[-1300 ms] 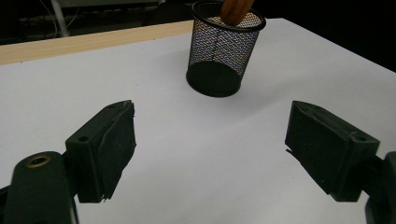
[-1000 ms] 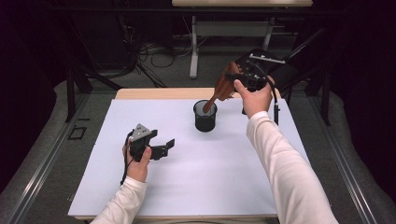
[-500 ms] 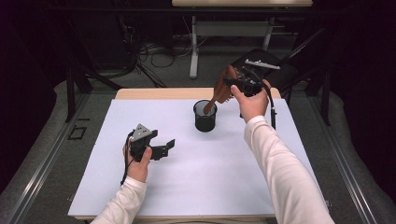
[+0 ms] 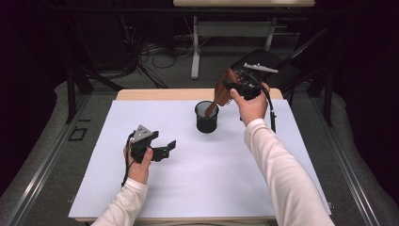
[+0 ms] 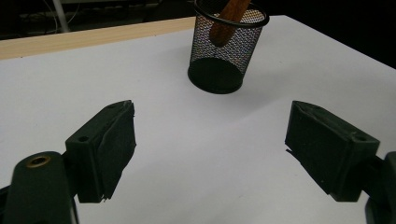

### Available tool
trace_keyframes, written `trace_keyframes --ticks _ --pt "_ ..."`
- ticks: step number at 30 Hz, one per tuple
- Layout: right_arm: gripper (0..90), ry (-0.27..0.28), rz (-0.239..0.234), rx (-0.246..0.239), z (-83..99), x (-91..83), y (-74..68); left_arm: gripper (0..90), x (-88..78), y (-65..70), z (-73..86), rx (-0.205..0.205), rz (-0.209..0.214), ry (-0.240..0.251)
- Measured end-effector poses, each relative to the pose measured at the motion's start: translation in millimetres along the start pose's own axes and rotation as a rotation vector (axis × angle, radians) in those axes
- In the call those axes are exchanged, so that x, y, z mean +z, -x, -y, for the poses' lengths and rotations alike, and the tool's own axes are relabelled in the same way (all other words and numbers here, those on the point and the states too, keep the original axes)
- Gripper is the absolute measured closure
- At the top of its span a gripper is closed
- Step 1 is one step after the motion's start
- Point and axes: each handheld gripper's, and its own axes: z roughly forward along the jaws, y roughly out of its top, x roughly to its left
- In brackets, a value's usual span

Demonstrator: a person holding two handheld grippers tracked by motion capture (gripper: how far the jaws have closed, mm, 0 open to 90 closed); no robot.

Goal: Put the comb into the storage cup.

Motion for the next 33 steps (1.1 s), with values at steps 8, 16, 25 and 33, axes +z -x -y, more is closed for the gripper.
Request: trace_keyframes --ticks 8,16,25,33 --pt "50.5 0.000 0.009 -0.028 3.2 3.3 -1.4 16.3 0.5 0.2 0.2 0.003 -0.001 -0.003" --pt "50.4 -0.006 0.012 -0.063 6.3 7.2 -4.7 16.3 0.8 0.1 0.4 0.004 0.000 -0.005" --pt "50.4 -0.010 0.023 -0.122 11.5 10.7 -7.6 16.3 0.7 0.1 0.4 0.001 0.001 -0.004" --pt "50.4 -0.010 0.028 -0.160 14.0 12.9 -10.5 16.3 1.0 -0.1 0.5 -0.002 0.002 -0.005"
